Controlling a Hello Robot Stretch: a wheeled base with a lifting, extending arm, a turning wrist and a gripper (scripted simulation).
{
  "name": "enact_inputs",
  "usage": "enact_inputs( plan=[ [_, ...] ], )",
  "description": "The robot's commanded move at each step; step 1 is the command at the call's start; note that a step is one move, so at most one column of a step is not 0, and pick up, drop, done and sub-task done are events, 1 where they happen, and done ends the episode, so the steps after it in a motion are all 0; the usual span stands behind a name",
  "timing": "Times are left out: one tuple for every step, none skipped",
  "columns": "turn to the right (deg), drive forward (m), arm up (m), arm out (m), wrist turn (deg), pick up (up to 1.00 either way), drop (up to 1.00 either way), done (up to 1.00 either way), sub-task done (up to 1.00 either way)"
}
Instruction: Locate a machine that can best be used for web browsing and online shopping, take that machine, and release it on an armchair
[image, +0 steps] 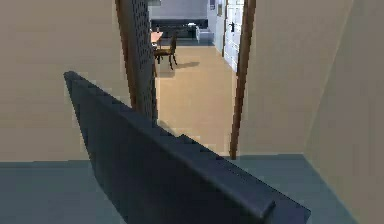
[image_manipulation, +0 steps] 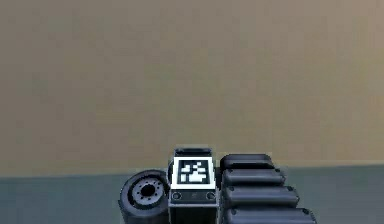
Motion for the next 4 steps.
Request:
enact_inputs(
  plan=[
    [0.0, 1.00, 0.00, 0.00, 0.0, 0.00, 0.00, 0.00, 0.00],
    [0.0, 1.00, 0.00, 0.00, 0.0, 0.00, 0.00, 0.00, 0.00],
    [-21.0, 0.00, 0.00, 0.00, 0.0, 0.00, 0.00, 0.00, 0.00],
    [0.0, 0.05, 0.00, 0.00, 0.0, 0.00, 0.00, 0.00, 0.00]
  ],
)
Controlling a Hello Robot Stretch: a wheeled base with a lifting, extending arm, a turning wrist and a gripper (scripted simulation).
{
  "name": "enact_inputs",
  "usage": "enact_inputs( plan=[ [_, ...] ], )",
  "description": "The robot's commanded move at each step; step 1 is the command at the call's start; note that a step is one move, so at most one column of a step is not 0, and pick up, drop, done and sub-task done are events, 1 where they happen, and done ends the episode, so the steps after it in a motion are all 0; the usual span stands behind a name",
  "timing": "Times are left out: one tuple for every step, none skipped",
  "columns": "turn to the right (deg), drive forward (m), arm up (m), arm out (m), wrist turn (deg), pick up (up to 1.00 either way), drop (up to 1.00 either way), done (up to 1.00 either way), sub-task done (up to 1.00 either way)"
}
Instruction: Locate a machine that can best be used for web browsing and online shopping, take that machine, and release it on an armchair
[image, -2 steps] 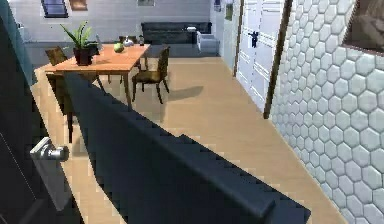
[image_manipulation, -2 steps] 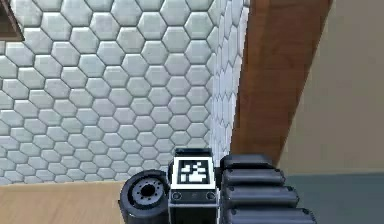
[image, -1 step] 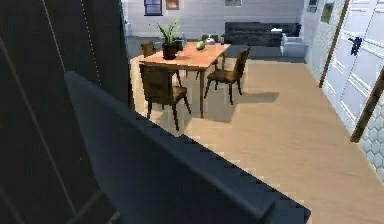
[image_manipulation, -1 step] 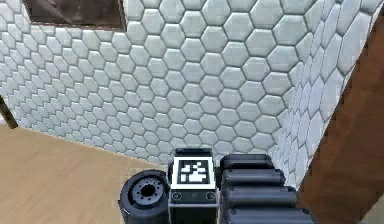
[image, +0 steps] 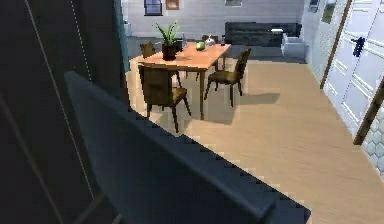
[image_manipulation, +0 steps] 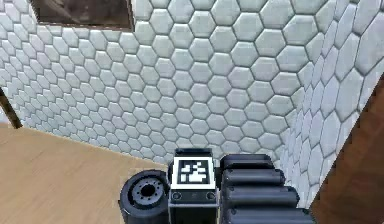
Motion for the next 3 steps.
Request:
enact_inputs(
  plan=[
    [45.0, 0.00, 0.00, 0.00, 0.0, 0.00, 0.00, 0.00, 0.00],
    [6.0, 0.00, 0.00, 0.00, 0.0, 0.00, 0.00, 0.00, 0.00],
    [0.0, 0.20, 0.00, 0.00, 0.0, 0.00, 0.00, 0.00, 0.00]
  ],
)
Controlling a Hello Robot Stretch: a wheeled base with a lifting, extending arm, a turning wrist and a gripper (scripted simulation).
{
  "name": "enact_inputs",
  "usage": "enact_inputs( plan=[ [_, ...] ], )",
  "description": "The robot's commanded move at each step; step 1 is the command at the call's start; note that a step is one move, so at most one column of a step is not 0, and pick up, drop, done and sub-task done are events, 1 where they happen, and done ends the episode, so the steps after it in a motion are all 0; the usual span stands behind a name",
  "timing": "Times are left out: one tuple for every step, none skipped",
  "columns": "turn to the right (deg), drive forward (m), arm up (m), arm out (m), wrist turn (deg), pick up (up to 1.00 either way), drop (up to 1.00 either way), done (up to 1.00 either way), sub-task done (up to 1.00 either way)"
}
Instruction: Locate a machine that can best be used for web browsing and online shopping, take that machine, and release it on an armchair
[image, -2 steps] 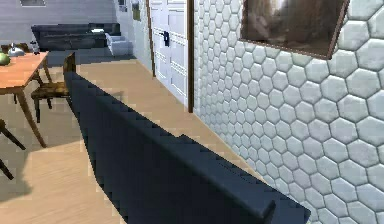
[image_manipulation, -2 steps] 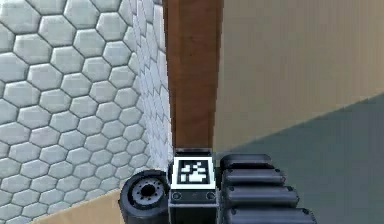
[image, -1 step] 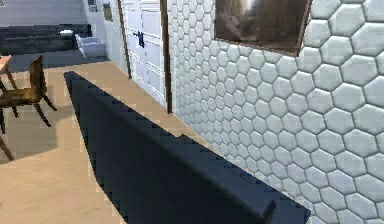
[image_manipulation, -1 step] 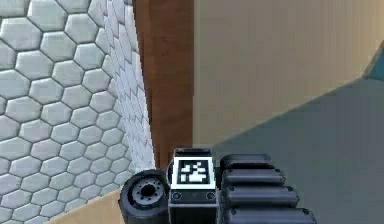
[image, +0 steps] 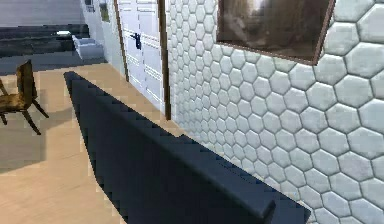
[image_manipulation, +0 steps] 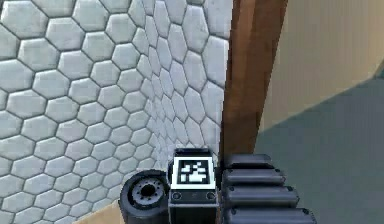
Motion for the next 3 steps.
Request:
enact_inputs(
  plan=[
    [0.0, 0.20, 0.00, 0.00, 0.0, 0.00, 0.00, 0.00, 0.00],
    [-27.0, 0.00, 0.00, 0.00, 0.0, 0.00, 0.00, 0.00, 0.00],
    [0.0, 1.00, 0.00, 0.00, 0.0, 0.00, 0.00, 0.00, 0.00]
  ],
)
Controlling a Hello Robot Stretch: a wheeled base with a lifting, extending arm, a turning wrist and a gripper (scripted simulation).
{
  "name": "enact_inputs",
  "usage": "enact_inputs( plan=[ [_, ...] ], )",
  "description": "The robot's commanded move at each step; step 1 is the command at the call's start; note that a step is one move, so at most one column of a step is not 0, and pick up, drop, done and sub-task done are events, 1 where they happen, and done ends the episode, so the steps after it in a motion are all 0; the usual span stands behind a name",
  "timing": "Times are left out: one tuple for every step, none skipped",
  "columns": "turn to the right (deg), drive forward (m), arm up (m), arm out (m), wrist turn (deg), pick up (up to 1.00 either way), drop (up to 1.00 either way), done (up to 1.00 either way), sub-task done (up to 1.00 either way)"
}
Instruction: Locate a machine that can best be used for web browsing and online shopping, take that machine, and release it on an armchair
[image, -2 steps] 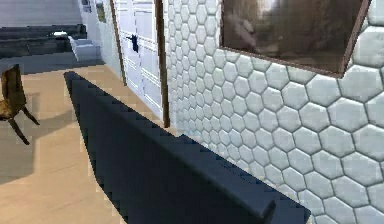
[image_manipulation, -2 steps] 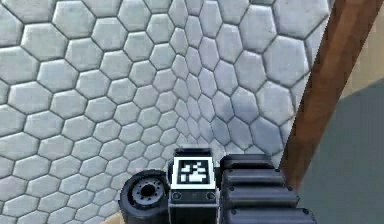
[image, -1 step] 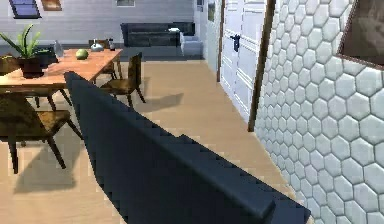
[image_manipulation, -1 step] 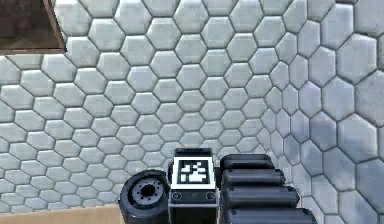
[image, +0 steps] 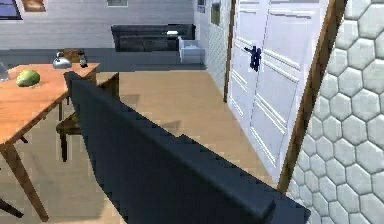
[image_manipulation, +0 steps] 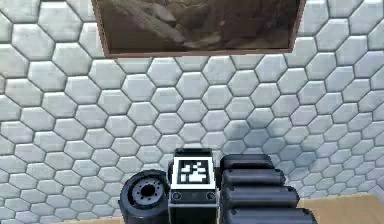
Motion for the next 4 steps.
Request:
enact_inputs(
  plan=[
    [0.0, 1.00, 0.00, 0.00, 0.0, 0.00, 0.00, 0.00, 0.00],
    [-6.0, 0.00, 0.00, 0.00, 0.0, 0.00, 0.00, 0.00, 0.00],
    [0.0, 0.35, 0.00, 0.00, 0.0, 0.00, 0.00, 0.00, 0.00],
    [0.0, 1.00, 0.00, 0.00, 0.0, 0.00, 0.00, 0.00, 0.00]
  ],
)
